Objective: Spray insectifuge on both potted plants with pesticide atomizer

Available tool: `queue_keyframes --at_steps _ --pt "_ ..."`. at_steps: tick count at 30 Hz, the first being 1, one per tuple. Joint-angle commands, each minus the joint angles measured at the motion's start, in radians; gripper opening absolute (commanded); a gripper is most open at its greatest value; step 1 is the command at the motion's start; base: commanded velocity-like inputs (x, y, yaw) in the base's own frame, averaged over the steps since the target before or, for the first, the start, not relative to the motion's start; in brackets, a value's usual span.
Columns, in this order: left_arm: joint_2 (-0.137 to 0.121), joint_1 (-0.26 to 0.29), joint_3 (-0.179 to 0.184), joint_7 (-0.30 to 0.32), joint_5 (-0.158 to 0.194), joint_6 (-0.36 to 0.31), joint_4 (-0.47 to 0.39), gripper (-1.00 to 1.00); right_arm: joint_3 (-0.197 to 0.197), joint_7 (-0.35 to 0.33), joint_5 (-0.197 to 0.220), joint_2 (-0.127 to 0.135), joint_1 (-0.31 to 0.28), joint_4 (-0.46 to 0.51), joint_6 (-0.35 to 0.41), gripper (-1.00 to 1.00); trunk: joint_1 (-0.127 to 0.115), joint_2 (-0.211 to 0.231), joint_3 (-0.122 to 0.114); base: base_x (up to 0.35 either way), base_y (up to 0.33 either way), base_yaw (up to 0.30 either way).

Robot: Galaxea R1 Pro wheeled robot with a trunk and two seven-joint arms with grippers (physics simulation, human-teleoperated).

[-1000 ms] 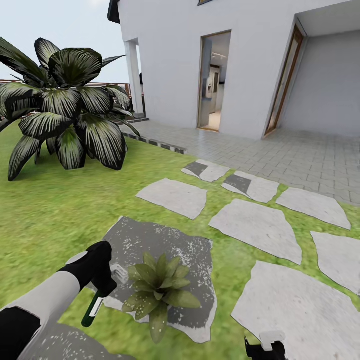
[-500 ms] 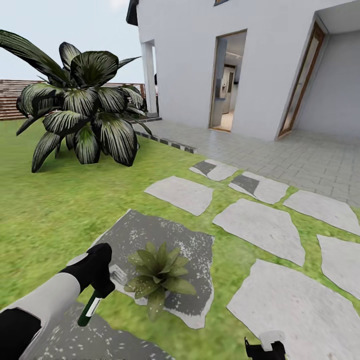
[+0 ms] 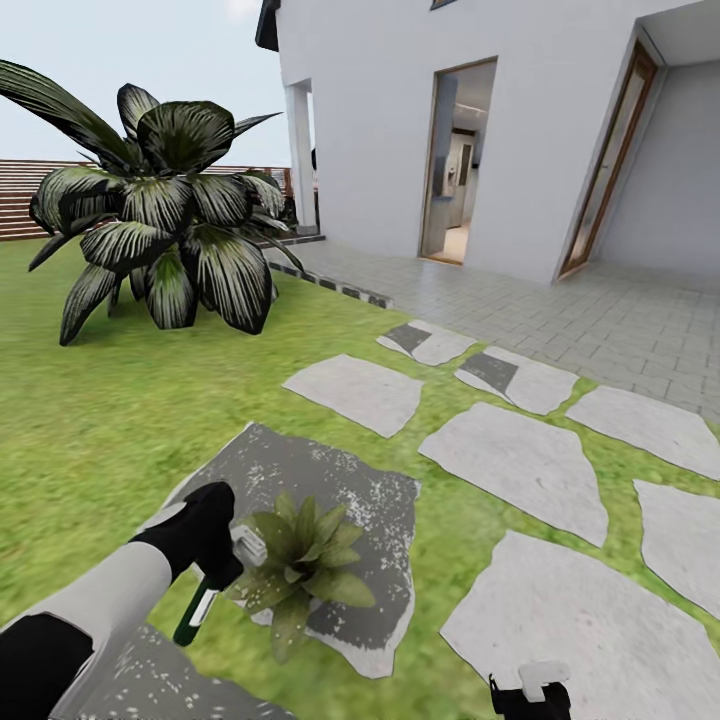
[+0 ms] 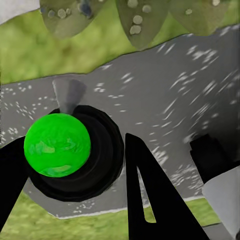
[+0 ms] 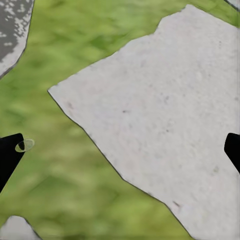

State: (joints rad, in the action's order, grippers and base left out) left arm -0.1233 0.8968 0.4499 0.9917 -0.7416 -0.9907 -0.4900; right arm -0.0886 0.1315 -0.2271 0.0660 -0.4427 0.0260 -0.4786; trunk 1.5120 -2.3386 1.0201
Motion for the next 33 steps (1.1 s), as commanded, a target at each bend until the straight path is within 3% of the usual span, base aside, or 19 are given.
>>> queue_keyframes --at_steps 1,5,7,13,17,20,27,33 --pt "0.0 0.005 0.005 0.011 -0.008 -0.004 -0.002 -1.0 -0.008 0.003 -0.011 0.0 -0.001 -0.001 -0.003 1.0 0.0 0.0 0.001 -0.006 -0.006 0.0" --pt "0.016 0.014 0.01 0.053 -0.011 -0.004 -0.002 -1.0 -0.008 0.003 -0.011 0.0 -0.001 -0.001 -0.003 1.0 0.0 0.0 0.001 -0.002 -0.001 0.0" --pt "0.026 0.048 0.015 0.117 -0.018 -0.005 -0.002 -1.0 -0.008 0.003 -0.011 0.0 -0.001 -0.001 -0.003 1.0 0.0 0.0 0.001 0.0 0.0 0.0" --pt "0.024 0.082 0.028 0.127 -0.017 -0.008 0.01 -1.0 -0.008 0.002 -0.011 0.0 -0.001 -0.001 -0.003 1.0 0.0 0.0 0.001 0.0 0.0 0.009" --pt "0.026 0.079 0.105 0.128 -0.015 -0.01 0.014 -1.0 -0.008 0.002 -0.011 0.0 -0.001 -0.001 -0.003 1.0 0.0 0.0 0.001 0.0 0.0 0.217" --pt "0.027 0.074 0.131 0.128 -0.015 -0.011 0.016 -1.0 -0.008 0.002 -0.011 0.0 -0.001 -0.001 -0.003 1.0 0.0 0.0 0.001 0.007 -0.02 0.118" --pt "0.026 0.068 0.134 0.128 -0.016 -0.011 0.018 -1.0 -0.008 0.002 -0.011 0.0 -0.001 -0.001 -0.003 1.0 0.0 0.0 0.001 0.087 -0.228 0.02" --pt "0.018 0.071 0.131 0.125 -0.016 -0.011 0.017 -1.0 -0.008 0.002 -0.011 0.0 -0.001 -0.001 -0.003 1.0 0.0 0.0 0.001 0.008 -0.27 0.247"
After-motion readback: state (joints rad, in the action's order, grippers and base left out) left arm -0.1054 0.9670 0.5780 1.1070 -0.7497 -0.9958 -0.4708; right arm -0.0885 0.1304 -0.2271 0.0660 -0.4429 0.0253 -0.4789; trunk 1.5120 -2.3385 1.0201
